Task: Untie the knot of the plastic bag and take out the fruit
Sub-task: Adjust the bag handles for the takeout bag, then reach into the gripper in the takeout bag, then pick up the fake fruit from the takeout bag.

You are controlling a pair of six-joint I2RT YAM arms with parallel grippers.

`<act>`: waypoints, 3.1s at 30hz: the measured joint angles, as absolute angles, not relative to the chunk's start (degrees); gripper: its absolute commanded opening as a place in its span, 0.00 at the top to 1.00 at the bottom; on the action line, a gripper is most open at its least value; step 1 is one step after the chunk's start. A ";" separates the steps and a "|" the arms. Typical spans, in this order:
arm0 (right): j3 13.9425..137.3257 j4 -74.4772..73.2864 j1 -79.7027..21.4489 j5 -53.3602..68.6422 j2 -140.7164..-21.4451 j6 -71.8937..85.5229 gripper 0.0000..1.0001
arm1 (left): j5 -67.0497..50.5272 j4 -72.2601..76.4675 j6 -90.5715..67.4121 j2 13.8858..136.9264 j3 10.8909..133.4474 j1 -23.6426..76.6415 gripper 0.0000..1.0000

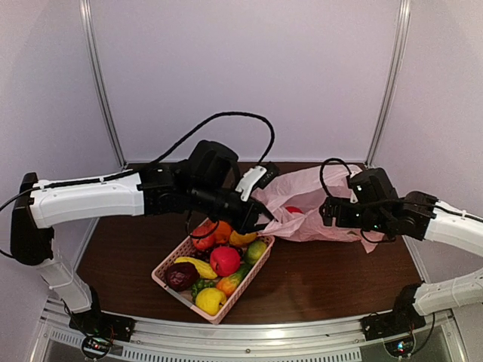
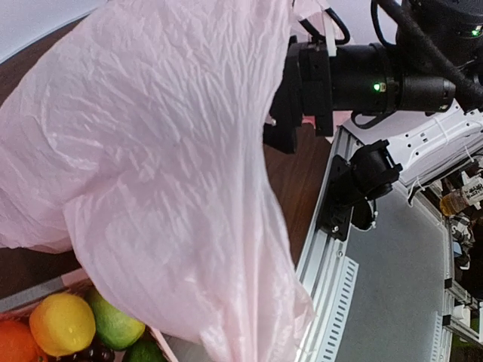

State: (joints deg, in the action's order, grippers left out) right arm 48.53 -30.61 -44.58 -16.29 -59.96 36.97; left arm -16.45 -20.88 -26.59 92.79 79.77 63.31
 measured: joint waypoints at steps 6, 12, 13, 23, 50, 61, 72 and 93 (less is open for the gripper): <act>45.89 -34.41 -43.18 -17.12 -51.07 37.41 0.02 | -21.47 -21.21 -23.14 100.44 87.92 63.81 1.00; 45.84 -34.02 -43.07 -1.96 -49.19 32.69 0.01 | -21.76 -22.50 -21.78 102.00 88.49 65.01 1.00; 46.35 -34.61 -43.07 0.27 -49.17 31.90 0.01 | -21.30 -22.68 -21.71 102.00 88.42 65.10 1.00; 49.50 -36.62 -43.05 4.25 -49.52 30.20 0.13 | -19.09 -24.03 -21.50 101.93 85.34 64.99 1.00; 26.79 -16.36 -44.64 -13.02 -61.71 40.66 0.04 | -22.41 -16.49 -30.59 89.93 69.82 65.30 1.00; 33.45 -7.75 -44.64 -17.65 -66.98 36.58 0.02 | -26.09 -16.40 -31.46 90.30 66.83 65.30 1.00; 44.10 -2.94 -44.49 -21.56 -84.95 32.75 0.01 | -29.58 -16.12 -31.51 90.24 63.79 65.36 1.00; 56.53 8.62 -41.95 -20.03 -105.71 29.89 0.01 | -29.58 -12.78 -33.54 89.27 63.09 65.41 1.00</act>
